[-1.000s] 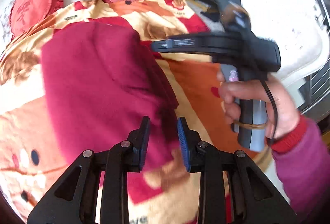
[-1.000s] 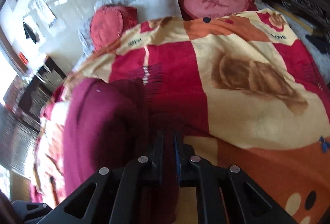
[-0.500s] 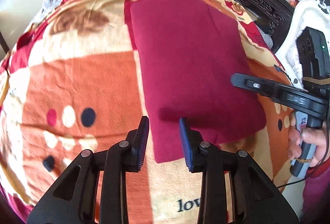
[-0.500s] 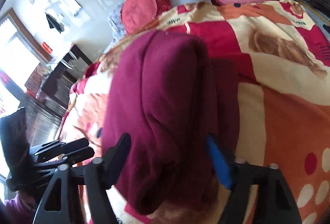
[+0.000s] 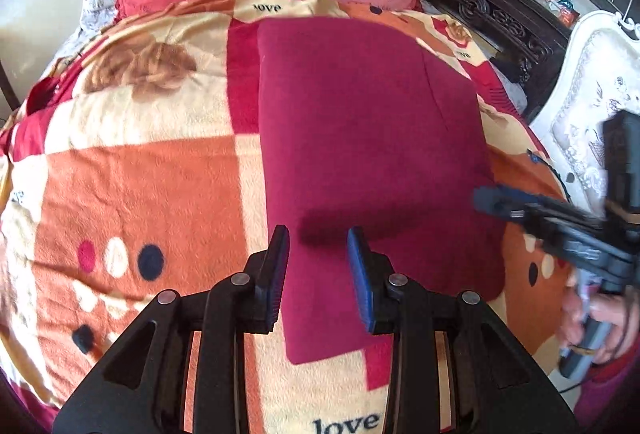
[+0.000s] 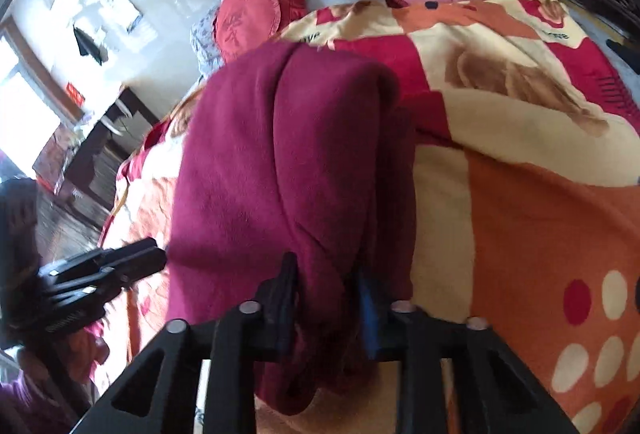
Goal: Fold small clothes
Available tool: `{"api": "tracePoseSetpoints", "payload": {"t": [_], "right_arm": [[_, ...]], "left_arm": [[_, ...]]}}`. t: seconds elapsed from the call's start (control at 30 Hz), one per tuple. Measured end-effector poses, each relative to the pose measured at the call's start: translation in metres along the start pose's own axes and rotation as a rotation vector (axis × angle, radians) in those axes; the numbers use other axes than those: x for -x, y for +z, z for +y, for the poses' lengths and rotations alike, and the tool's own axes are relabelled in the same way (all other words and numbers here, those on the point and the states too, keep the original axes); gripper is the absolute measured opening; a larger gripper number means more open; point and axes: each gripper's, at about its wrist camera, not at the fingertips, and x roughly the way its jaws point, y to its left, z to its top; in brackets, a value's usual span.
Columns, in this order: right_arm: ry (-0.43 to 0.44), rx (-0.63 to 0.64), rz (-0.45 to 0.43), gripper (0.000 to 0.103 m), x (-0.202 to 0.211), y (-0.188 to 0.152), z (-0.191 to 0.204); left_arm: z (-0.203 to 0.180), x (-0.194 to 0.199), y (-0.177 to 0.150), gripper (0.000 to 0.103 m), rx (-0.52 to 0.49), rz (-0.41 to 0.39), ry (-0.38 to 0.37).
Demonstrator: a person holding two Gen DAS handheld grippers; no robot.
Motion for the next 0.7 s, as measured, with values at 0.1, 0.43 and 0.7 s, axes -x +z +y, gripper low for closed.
{"api": "tracePoseSetpoints", "payload": {"t": [0.1,0.43,0.7], "right_arm": [[-0.05,0.037,-0.087,0.047,0.032,0.007,0.007],[-0.047,0.189,-0.163,0.047,0.008,0.053,0.05],[-0.156,0.117,-0.062,0.047,-0.058,0.082,0.009]], "left_arm": [[-0.001,-0.001,0.007,0.029,-0.008,-0.022,0.027],[0.0,-0.03,0.034,0.029,-0.011,-0.029,0.104],[0.001,-0.054,0.049,0.043,-0.022,-0.019,0.118]]}}
